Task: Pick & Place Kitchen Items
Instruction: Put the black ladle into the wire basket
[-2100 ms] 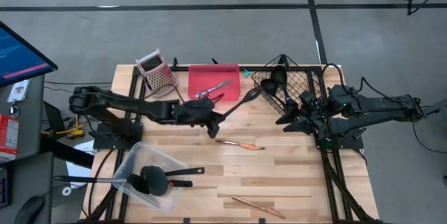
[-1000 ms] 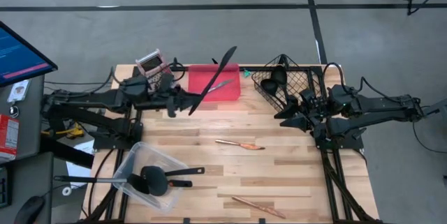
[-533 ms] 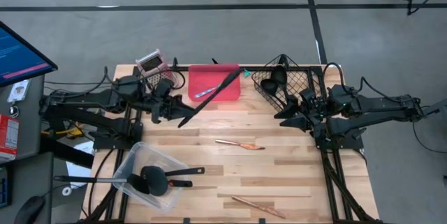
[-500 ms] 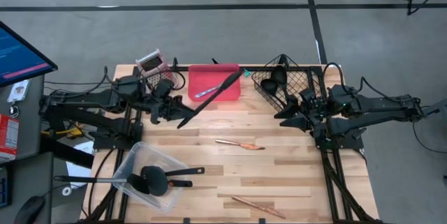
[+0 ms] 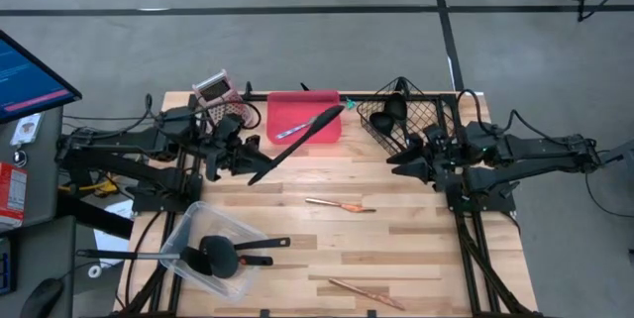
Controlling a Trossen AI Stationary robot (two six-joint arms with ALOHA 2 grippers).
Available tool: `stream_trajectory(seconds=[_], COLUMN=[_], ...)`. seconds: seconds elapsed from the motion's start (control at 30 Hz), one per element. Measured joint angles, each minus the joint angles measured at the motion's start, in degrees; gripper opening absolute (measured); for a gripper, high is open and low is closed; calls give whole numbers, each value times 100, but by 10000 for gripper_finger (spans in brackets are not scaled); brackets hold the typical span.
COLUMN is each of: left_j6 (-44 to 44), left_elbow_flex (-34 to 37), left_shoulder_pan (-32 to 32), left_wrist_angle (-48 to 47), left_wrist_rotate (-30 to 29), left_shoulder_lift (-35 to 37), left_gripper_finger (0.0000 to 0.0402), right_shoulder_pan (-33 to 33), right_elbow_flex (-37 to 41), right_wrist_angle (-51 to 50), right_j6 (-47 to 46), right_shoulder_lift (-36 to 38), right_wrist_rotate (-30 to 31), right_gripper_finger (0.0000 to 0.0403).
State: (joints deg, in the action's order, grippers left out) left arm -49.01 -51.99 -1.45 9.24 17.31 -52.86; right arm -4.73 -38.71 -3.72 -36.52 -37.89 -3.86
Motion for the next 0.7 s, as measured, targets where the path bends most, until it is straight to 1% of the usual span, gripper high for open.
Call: stream_trajectory(seconds=[0.13,0.23,0.4,0.53,0.7], left_j6=[112,359,557,837,1242], left_elbow_flex=[0,0,0,0,0], left_shoulder_pan=[0,0,2,2,2], left_wrist_angle=[411,675,1250,1531,1969], left_wrist_rotate=[-41,-87,-194,-264,-545], left_shoulder_lift=[0,0,0,0,0], left_gripper_finger=[50,50,50,51,51], right_shoulder_pan=[0,0,2,2,0], right_elbow_flex=[-1,-1,-1,1,1], right_wrist_angle=[-144,-182,-188,-154,-114], right_j6=[-25,-214,-391,-405,-406], right_shoulder_lift=[-1,-30,-60,-94,-190], right_wrist_rotate=[313,527,542,554,691], right_gripper_finger=[221,221,221,221,221])
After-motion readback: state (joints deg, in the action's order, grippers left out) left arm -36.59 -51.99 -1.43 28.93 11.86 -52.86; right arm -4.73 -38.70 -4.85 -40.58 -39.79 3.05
